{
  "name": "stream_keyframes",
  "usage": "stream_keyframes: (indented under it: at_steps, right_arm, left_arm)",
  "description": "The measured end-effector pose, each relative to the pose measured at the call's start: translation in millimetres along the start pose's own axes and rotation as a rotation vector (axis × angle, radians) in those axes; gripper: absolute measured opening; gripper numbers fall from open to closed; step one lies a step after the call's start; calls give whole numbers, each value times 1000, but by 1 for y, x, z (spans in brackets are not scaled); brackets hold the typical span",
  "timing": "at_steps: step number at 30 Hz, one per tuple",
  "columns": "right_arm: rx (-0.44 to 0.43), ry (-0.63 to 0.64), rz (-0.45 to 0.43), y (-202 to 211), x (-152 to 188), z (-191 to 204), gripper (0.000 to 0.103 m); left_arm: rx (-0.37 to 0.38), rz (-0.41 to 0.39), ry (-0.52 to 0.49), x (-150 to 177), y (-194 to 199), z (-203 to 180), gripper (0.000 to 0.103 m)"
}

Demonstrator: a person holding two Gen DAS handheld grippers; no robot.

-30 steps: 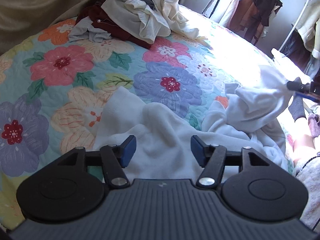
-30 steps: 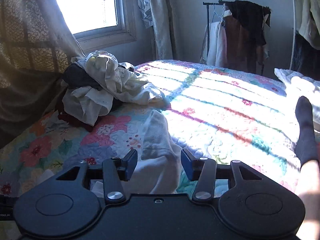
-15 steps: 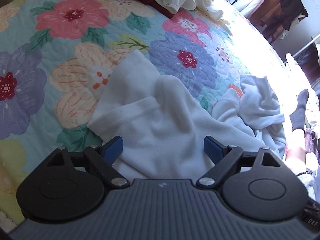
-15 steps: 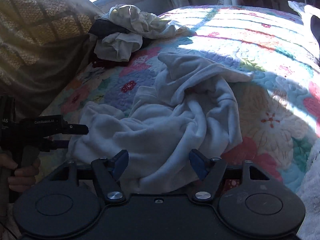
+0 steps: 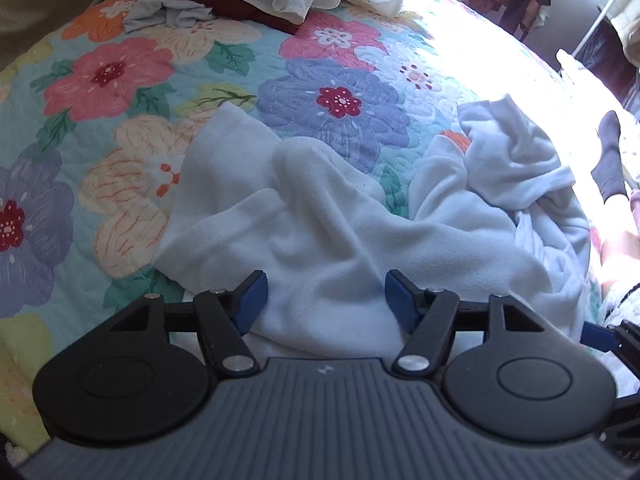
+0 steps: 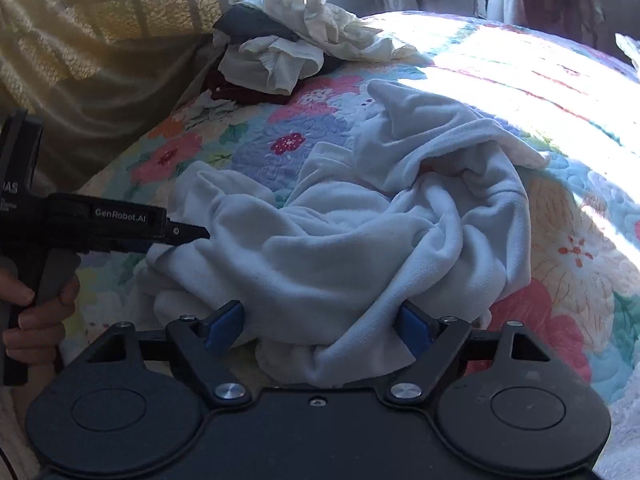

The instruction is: Fold clothes

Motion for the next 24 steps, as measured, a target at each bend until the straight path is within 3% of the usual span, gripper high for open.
stream_keyframes:
  at_steps: [3, 6, 8, 12, 18, 20, 22, 24]
  right_arm:
    - [89, 63, 12, -9, 4, 10, 88]
    - [120, 80, -22, -10, 4, 9, 87]
    - [143, 114, -33, -11, 3, 9, 78]
    - [223, 231, -37, -12, 5, 22, 73]
    - [213, 210, -44, -9, 6, 21, 75]
    - [197, 209, -37, -9, 7, 20, 82]
    - [187, 212, -37, -12, 8, 22, 84]
    - [180, 203, -45, -13, 8, 21, 84]
  left_arm:
    - [-18, -3, -9, 1, -1, -2, 65]
    - [-38, -5, -46, 1, -1, -6, 63]
    - [-63, -11, -81, 2, -1, -11, 62]
    - [-134, -38, -149, 4, 1, -21, 62]
    - [-200, -51, -191, 6, 1, -28, 67]
    - [-217, -53, -195, 5, 0, -28, 72]
    - [-217, -48, -186, 3, -3, -26, 78]
    - [-195, -39, -176, 2, -8, -25, 77]
Point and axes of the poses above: each gripper's, at about its wrist camera, not at the fingertips, and y roughly against the way its jaws point, z to its left, x to its underside, the point moved 4 cm from there along -y, roughly the way its jaws point, and after that the axes turned 15 degrees about z, right-handed, at the moved point
